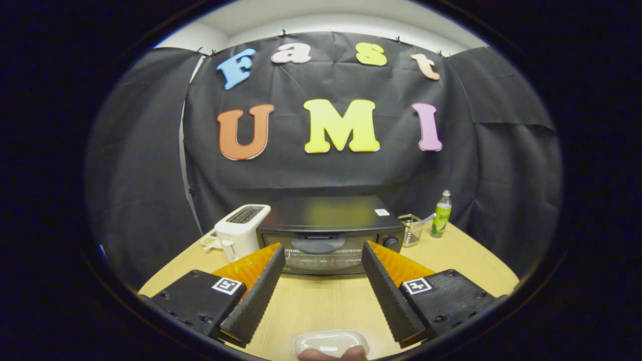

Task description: Open the toaster oven, put the food inside, and close the toaster oven door.

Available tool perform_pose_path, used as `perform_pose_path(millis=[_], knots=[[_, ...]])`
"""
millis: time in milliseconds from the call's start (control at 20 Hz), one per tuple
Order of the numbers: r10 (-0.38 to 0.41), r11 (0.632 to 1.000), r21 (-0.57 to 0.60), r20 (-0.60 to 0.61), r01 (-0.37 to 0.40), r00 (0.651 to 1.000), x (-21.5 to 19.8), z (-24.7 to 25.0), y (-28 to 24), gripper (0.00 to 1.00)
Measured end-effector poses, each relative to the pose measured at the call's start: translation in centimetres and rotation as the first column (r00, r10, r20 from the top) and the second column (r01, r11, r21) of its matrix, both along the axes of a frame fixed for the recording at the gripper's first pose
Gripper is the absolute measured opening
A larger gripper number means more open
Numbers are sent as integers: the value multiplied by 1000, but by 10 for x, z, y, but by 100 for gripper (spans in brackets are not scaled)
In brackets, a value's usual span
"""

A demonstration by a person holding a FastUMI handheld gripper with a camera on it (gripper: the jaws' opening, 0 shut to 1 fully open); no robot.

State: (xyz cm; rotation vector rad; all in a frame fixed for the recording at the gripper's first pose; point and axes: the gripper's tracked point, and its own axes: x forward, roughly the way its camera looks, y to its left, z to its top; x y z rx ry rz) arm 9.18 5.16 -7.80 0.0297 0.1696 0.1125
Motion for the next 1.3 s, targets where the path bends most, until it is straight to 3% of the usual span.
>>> perform_pose_path(millis=[300, 450, 650, 850, 1000, 1300], knots=[[3, 1000, 25, 173, -7, 985, -97, 97, 0, 100], [-74, 996, 67, 168, 64, 983, -145, 110, -8, 100], [-57, 997, 54, 202, 47, 978, -183, 115, 11, 100], [-65, 998, 5, 265, 66, 962, -204, 117, 20, 100], [-39, 999, 1, 246, 40, 969, -210, 105, 34, 100], [-53, 998, -33, 237, 62, 970, -208, 91, 41, 100]])
